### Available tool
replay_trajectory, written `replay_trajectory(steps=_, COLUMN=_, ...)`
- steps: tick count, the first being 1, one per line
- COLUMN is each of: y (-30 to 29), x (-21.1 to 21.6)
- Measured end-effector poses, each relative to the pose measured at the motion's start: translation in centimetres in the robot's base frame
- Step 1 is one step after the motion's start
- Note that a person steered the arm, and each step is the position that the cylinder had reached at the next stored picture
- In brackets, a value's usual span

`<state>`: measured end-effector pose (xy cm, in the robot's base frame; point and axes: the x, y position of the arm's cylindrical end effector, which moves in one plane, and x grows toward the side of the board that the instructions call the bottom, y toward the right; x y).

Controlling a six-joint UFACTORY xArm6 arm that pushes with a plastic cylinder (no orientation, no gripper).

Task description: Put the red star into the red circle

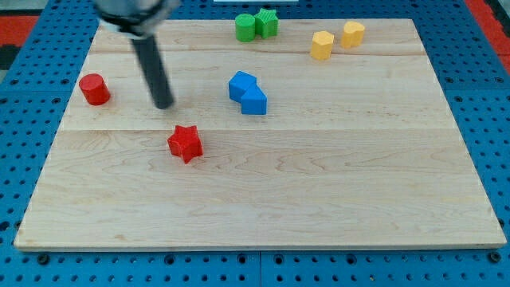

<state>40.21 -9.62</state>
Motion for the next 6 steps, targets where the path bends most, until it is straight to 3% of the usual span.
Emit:
replay_trajectory(steps=1, y=10.1, x=3.7)
replay_trajectory(steps=2, y=9.6, x=9.2)
replay_trajectory(steps=3, y=1.5, x=8.4)
replay_trajectory(steps=5, y=-11.8, x=2.7)
replay_trajectory(steps=6, y=-11.8, x=2.6)
